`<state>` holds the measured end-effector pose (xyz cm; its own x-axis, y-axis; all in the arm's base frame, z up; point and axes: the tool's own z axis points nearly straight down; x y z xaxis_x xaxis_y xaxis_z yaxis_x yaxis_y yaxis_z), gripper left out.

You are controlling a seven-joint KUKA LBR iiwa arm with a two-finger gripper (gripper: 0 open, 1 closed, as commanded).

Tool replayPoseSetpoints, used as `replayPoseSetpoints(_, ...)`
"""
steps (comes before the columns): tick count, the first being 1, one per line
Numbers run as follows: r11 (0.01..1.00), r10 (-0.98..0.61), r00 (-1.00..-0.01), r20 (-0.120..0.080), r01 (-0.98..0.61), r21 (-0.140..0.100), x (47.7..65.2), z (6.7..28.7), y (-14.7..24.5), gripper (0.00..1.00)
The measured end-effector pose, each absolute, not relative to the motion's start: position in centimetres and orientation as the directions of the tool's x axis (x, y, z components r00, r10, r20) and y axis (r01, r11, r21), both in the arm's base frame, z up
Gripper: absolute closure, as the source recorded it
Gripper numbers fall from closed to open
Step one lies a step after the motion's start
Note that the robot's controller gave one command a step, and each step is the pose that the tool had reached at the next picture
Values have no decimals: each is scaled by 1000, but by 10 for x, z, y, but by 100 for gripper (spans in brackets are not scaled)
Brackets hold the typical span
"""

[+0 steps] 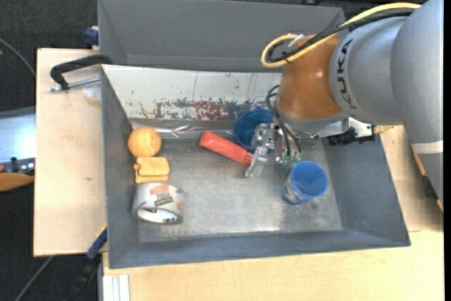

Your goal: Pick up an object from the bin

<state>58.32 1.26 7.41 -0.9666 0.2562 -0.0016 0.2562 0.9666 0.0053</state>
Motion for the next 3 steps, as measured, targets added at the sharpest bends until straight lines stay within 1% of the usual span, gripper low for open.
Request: replayPoseSetpoints(3, 967, 256, -967, 2, 256, 4, 582, 73, 13, 100)
